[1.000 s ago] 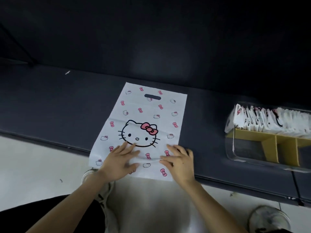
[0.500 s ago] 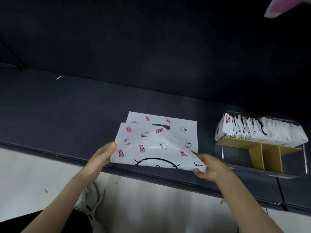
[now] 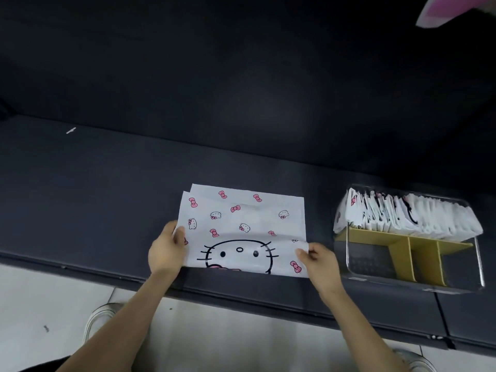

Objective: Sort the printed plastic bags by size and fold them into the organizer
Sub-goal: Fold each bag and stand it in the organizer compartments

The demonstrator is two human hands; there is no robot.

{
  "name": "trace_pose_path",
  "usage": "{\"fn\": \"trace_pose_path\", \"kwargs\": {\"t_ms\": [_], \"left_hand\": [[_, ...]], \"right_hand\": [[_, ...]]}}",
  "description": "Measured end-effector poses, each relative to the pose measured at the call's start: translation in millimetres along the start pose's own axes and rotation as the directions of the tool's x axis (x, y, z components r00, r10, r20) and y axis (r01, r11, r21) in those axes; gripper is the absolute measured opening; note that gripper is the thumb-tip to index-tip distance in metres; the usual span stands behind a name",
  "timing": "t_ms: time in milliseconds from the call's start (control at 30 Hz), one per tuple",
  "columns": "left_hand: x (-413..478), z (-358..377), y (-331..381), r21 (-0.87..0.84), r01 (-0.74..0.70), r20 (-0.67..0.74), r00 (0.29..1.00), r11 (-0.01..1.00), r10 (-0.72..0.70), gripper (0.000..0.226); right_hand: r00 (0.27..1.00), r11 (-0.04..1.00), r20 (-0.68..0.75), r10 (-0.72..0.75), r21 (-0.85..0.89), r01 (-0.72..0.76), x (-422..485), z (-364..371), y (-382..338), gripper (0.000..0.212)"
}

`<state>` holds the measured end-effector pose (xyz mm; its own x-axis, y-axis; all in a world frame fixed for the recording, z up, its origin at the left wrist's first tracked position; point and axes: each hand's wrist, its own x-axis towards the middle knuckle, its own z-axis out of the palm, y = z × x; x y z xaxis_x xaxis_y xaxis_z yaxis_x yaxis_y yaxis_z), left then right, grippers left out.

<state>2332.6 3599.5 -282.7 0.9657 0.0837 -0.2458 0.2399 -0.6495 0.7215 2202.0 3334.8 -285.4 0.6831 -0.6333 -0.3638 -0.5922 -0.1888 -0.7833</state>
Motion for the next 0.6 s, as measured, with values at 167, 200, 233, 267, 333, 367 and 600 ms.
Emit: {"fn": "trace_pose_path", "kwargs": {"t_ms": [167,200,233,267,333,367,600], "left_hand": [[5.1,-3.9,6.9,0.009,0.032,0.021,0.999,0.999,-0.032,0.045],[3.0,-5.6,5.5,0.022,0.011,0.031,0.999,1.0,-0.011,0.047],[1.3,-6.9,2.1,0.013,-0.017,0.043,0.999,1.0,0.016,0.048],[-1.1,-8.6,-1.1,-0.018,-0.033,0.058,0.998,0.999,0.034,0.048],[-4.1,-10.7,-9.9,-0.056,-0.048,0.087,0.995,0.997,0.053,0.052],[-4.9,-11.1,-13.8,-0.044,-0.063,0.094,0.993,0.997,0.067,0.056],[-23.3,-11.4,-18.7,0.134,-0.248,0.142,0.963,0.959,0.229,0.079]], "right_hand": [[0.998,0.998,-0.054,0.044,-0.051,-0.046,12.9,7.1,-2.4,0.016],[0.998,0.999,-0.059,0.026,-0.041,-0.028,12.6,5.3,-5.5,0.012],[0.998,1.0,-0.062,-0.007,-0.017,0.006,11.1,3.0,-9.1,0.007],[0.998,0.999,-0.051,-0.037,0.038,0.039,7.9,0.0,-13.2,0.001],[0.999,0.982,-0.006,-0.054,0.181,0.054,0.3,-7.4,-18.4,0.012],[0.998,0.966,0.031,-0.062,0.252,0.052,-3.5,-11.5,-19.5,0.02],[0.976,0.979,0.184,0.12,0.144,-0.147,-16.3,-16.4,-9.5,0.055]]}}
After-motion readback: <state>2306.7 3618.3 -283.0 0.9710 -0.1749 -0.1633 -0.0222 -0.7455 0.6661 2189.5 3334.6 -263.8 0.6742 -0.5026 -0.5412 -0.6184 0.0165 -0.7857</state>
